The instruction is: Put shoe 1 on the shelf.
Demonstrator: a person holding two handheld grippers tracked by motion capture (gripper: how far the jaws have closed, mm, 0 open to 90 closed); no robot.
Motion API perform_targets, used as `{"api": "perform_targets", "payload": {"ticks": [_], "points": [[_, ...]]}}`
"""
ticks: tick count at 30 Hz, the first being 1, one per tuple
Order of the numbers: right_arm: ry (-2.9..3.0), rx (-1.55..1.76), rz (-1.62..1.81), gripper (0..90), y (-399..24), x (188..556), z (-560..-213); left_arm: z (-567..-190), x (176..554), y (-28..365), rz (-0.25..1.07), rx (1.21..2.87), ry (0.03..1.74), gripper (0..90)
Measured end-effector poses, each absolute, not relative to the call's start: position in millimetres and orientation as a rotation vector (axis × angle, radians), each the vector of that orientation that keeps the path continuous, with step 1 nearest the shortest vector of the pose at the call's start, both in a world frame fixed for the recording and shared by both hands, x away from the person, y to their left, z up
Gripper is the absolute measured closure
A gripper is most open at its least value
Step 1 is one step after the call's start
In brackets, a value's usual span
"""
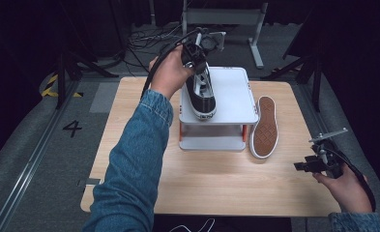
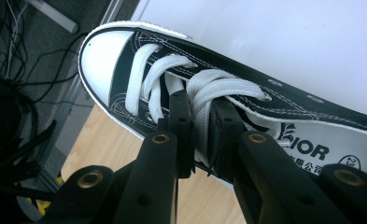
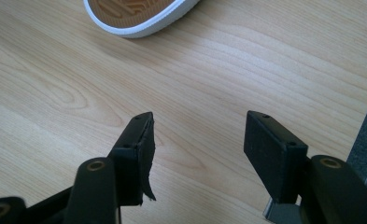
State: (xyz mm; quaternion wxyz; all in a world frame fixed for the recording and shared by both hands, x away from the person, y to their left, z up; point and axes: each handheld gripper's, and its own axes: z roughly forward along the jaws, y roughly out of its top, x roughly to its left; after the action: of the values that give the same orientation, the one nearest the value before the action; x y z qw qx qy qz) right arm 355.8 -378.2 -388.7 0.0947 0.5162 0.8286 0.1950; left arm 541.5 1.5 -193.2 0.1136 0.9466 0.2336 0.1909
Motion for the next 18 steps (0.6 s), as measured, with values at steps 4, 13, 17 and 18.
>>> {"api": "perform_targets", "payload": {"ticks": [4,13,17,18], "points": [[2.461,1.520,0.587,44.1,-376.6,356.9,-387.5,-197.6,549.0,-5.8,0.572,2.791,0.659,82.2],[2.466,1.517,0.589,44.1,-376.7,357.1,-387.6,-206.2,559.8,-14.7,0.568,2.816,0.611,82.2],[2.467,1.530,0.588,44.1,-377.5,357.2,-389.1,-212.6,563.0,-17.2,0.575,2.839,0.589,82.1],[2.468,1.528,0.588,44.1,-377.4,357.3,-389.3,-214.8,563.8,-17.7,0.579,2.845,0.591,82.0]]}}
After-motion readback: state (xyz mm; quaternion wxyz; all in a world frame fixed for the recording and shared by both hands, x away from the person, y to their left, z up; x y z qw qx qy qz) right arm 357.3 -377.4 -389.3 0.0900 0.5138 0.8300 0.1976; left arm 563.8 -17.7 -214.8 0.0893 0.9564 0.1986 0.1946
